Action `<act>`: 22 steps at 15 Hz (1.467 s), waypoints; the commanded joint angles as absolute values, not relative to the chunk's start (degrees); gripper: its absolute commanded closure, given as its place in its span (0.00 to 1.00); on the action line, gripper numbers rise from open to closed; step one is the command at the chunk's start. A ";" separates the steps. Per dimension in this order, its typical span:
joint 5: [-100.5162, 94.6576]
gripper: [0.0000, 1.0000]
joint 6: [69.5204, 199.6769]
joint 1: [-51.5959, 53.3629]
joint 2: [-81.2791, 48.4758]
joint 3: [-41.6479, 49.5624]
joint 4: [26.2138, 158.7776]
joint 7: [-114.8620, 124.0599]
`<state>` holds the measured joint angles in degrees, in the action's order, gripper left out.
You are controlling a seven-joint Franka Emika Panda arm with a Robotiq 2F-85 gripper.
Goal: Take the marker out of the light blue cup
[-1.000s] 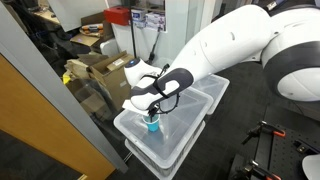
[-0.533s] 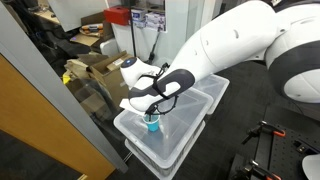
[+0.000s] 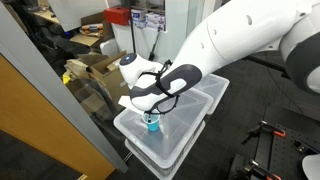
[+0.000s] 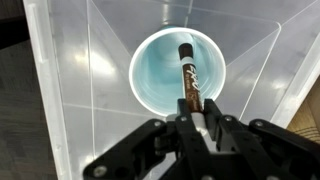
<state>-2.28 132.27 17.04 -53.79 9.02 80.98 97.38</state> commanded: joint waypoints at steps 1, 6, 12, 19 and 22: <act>-4.42 0.95 136.57 18.56 -46.95 10.16 90.11 101.38; -6.39 0.95 143.34 19.05 -40.79 10.97 99.11 103.99; -8.62 0.95 151.24 19.51 -34.01 12.40 109.34 105.77; -9.83 0.95 160.97 20.18 -28.11 14.99 119.36 105.24; -10.20 0.95 164.14 20.64 -26.59 16.41 122.24 105.12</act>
